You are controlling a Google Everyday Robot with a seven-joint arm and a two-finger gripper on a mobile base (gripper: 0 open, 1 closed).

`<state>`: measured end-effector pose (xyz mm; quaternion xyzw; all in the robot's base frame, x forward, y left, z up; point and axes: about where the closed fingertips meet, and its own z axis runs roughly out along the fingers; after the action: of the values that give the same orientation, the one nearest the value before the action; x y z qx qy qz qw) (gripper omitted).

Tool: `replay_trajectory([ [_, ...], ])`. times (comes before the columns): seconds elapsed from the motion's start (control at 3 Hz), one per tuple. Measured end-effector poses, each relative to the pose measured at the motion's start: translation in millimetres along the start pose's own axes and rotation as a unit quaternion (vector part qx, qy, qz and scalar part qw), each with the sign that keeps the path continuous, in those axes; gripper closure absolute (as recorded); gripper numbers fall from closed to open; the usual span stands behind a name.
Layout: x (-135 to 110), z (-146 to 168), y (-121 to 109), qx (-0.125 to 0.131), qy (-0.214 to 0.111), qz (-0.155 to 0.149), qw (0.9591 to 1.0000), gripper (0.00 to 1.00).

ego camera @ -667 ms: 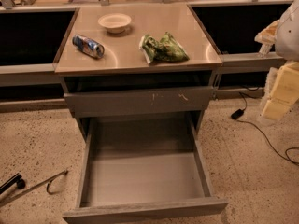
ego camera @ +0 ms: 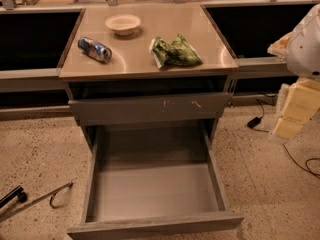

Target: Place green jalapeno chip bag into middle drawer

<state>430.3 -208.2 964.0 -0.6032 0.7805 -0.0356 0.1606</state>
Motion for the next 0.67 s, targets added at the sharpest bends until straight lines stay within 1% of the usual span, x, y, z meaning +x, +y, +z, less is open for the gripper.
replay_trajectory([
  [0.33,-6.4,21.8,25.1,0.0,0.0,0.0,1.0,0.0],
  [0.67,-8.0,27.2,31.3,0.0,0.0,0.0,1.0,0.0],
])
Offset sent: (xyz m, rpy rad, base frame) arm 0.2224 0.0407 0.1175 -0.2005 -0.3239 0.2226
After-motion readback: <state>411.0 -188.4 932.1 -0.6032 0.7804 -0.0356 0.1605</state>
